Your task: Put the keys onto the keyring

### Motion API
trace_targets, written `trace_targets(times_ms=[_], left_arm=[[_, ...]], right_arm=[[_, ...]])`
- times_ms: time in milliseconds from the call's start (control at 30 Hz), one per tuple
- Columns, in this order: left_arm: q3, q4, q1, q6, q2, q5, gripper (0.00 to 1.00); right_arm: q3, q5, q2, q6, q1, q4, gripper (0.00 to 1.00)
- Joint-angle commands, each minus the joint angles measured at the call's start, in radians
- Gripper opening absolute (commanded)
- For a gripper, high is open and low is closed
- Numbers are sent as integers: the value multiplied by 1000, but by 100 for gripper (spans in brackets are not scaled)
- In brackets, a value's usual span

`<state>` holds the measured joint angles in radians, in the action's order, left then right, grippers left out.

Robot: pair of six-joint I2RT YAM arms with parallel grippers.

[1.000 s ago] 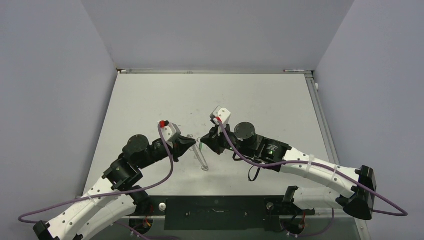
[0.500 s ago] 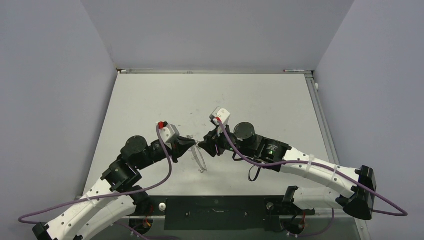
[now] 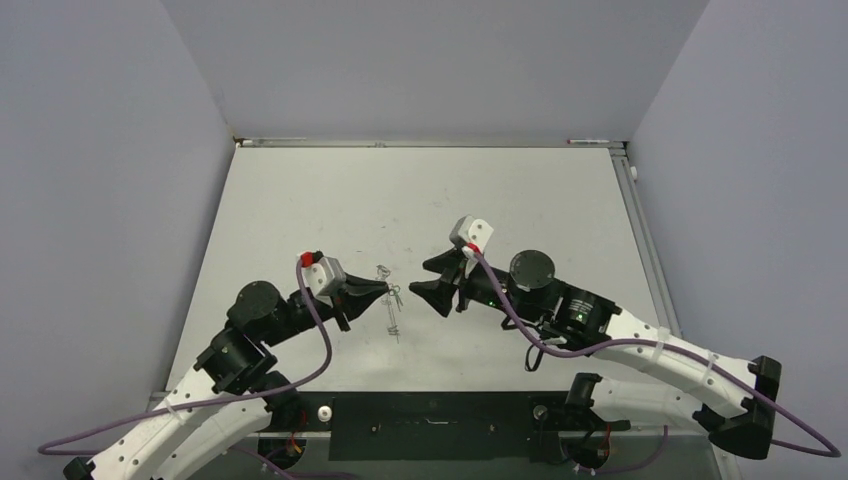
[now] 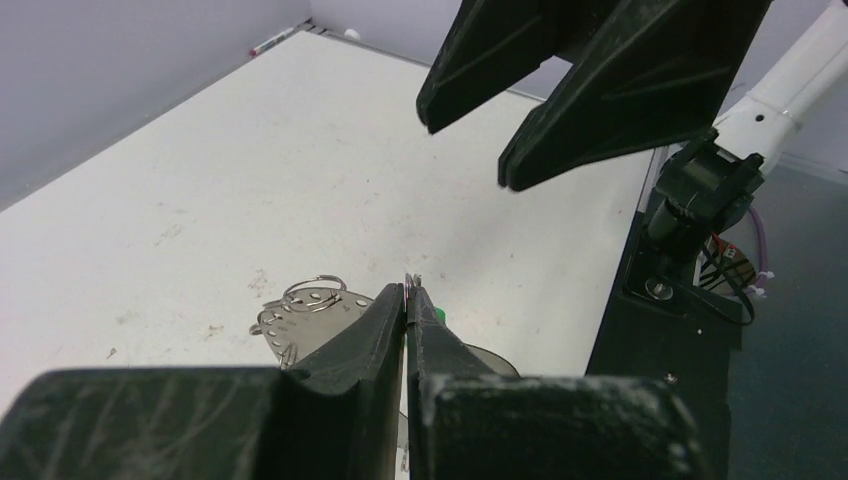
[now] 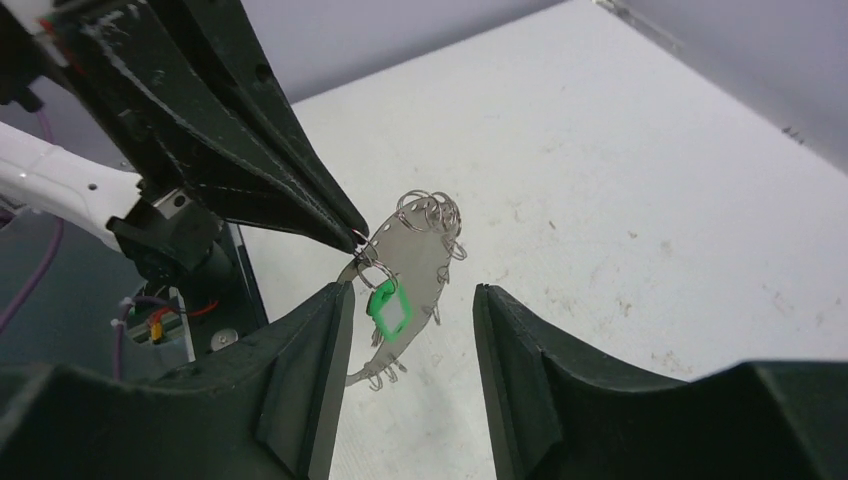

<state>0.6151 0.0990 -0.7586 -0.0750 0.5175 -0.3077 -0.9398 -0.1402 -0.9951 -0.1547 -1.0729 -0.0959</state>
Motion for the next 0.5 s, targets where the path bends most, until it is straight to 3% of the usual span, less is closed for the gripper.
trace_targets(times_ms=[0, 267, 467], left_arm=[[-11, -156, 11, -28, -43, -93, 0], [-79, -359, 51, -154, -119, -279, 0], [-100, -438, 65, -201, -121, -358, 0]], right_arm=[[49, -101, 95, 122, 5, 150, 47], [221, -299, 176, 278, 6, 368, 40], [199, -451, 121, 275, 4, 406, 37]])
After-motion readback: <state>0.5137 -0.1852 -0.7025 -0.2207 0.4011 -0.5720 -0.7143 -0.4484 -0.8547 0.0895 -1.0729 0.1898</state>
